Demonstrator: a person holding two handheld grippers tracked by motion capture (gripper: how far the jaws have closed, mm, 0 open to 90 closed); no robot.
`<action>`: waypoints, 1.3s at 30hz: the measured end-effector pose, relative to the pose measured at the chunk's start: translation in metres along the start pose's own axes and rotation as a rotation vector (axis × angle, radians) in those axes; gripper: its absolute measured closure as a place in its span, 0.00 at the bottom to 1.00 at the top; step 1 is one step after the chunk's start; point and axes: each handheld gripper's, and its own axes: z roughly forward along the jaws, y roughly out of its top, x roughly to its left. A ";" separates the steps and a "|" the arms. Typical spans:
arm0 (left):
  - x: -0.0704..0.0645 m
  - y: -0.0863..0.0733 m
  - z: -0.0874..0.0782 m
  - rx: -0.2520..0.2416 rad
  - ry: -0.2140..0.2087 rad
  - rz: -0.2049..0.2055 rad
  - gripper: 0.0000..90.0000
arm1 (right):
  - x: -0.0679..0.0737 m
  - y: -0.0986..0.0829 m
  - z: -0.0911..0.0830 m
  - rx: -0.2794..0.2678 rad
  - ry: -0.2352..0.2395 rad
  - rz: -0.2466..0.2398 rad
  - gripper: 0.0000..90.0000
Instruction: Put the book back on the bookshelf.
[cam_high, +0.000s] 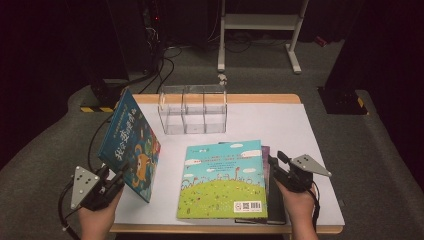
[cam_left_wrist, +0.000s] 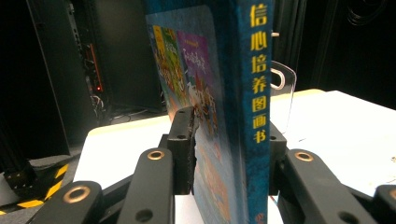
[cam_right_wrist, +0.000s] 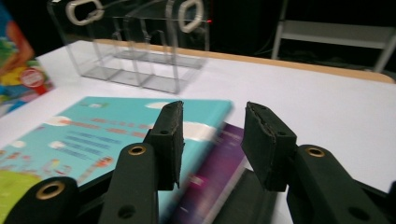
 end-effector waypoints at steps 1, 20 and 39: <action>0.000 0.000 0.000 0.001 -0.001 0.001 0.74 | -0.003 -0.003 -0.001 -0.003 -0.013 0.006 0.62; 0.015 0.004 -0.002 0.027 -0.034 -0.015 0.83 | -0.020 -0.035 -0.015 -0.042 -0.041 0.082 0.62; 0.037 0.004 -0.001 0.037 -0.087 -0.060 0.88 | -0.022 -0.040 -0.014 -0.033 -0.034 0.103 0.62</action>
